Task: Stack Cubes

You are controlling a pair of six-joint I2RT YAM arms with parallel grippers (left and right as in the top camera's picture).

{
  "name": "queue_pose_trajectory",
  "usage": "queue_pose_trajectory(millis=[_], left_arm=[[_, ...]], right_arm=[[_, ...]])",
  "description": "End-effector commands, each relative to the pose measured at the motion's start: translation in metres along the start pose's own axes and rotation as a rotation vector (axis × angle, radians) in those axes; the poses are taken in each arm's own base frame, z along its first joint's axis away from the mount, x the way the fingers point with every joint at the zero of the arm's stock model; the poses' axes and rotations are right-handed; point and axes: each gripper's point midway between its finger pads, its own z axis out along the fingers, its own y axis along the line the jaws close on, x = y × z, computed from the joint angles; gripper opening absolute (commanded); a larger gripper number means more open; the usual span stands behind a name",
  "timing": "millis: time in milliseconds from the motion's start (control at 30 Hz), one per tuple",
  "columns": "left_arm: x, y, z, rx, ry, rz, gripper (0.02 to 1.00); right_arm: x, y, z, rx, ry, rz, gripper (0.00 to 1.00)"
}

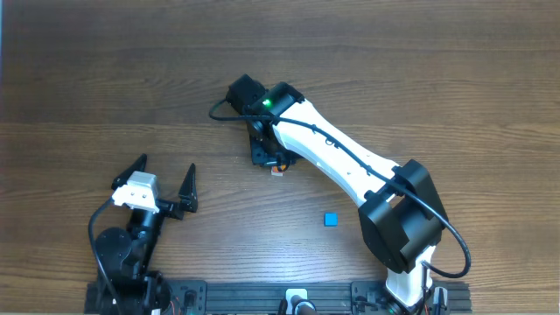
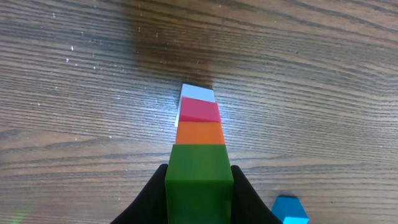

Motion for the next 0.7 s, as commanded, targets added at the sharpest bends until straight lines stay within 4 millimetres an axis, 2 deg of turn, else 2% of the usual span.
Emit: queue_pose_trajectory(millis=[33, 400, 700], left_arm=[[0.0011, 0.0003, 0.0, 0.001, -0.003, 0.015, 1.0], [0.0011, 0.0003, 0.0, 0.001, -0.003, 0.015, 1.0], [0.0011, 0.0003, 0.0, 0.001, -0.003, 0.015, 1.0]], right_arm=[[0.0031, 0.0017, -0.0033, -0.007, -0.005, 0.0, 0.012], [0.0041, 0.003, -0.0033, -0.007, -0.005, -0.005, 0.016], [0.0061, 0.0015, -0.0012, -0.001, 0.002, -0.005, 0.091]])
